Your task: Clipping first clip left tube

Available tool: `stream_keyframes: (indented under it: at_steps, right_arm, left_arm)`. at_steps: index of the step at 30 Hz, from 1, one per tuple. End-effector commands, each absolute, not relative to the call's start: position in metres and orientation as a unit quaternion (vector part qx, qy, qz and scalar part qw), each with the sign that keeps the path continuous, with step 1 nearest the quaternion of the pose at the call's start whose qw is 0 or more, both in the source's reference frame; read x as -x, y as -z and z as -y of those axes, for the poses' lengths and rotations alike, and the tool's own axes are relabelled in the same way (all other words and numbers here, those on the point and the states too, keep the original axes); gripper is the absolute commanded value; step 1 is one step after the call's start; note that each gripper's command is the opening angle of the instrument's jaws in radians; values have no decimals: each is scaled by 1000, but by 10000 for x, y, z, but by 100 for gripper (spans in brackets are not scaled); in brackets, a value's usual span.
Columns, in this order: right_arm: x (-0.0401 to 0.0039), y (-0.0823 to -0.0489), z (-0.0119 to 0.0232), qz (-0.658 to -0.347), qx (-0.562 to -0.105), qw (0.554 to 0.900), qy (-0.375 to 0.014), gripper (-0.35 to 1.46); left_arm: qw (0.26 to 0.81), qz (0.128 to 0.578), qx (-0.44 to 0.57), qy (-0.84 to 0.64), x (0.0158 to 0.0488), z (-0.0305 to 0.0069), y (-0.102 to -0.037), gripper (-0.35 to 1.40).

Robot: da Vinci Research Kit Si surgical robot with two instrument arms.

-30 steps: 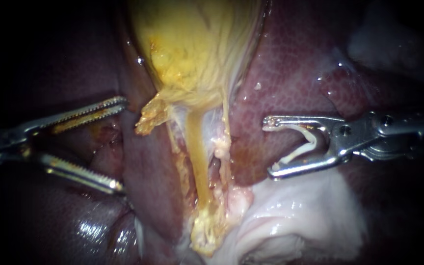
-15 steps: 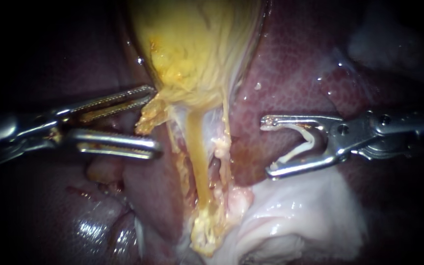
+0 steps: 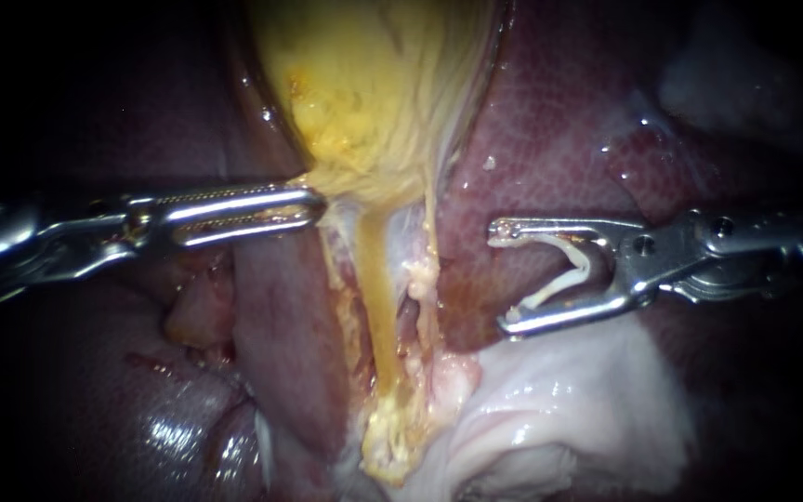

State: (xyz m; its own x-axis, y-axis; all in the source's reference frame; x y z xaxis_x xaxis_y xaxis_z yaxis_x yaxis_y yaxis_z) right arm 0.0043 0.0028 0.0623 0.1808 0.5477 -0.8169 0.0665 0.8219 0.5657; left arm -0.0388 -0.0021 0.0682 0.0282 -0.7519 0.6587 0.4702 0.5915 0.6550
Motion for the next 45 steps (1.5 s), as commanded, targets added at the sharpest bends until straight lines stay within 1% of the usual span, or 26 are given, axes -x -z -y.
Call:
stream_keyframes:
  at_steps: [1, 7, 12, 18, 22, 26, 29, 36, 45]
  right_arm:
    - [-43, -623, -28, -618, -249, 727, -165, 60]
    - [-50, -629, -20, -621, -250, 725, -160, 60]
    - [-69, -644, -4, -629, -249, 722, -148, 60]
    - [-103, -682, 26, -618, -273, 722, -146, 60]
    - [-127, -719, 47, -604, -293, 726, -147, 60]
    - [-141, -746, 58, -598, -303, 727, -146, 60]
    - [-149, -760, 61, -594, -307, 728, -150, 60]
    - [-171, -775, 64, -591, -314, 729, -146, 60]
    - [-178, -776, 61, -592, -327, 724, -139, 60]
  left_arm:
    - [705, 546, -131, 433, 385, 22, -677, -35]
    - [698, 550, -135, 439, 361, 19, -631, -35]
    - [688, 555, -134, 447, 352, 17, -609, -35]
    - [689, 555, -131, 448, 352, 22, -614, -35]
    - [689, 555, -131, 448, 352, 22, -614, -35]
    - [689, 555, -129, 449, 352, 23, -614, -35]
    - [689, 555, -130, 448, 353, 25, -612, -35]
    - [688, 557, -134, 445, 356, 28, -606, -35]
    - [688, 558, -137, 443, 358, 29, -604, -35]
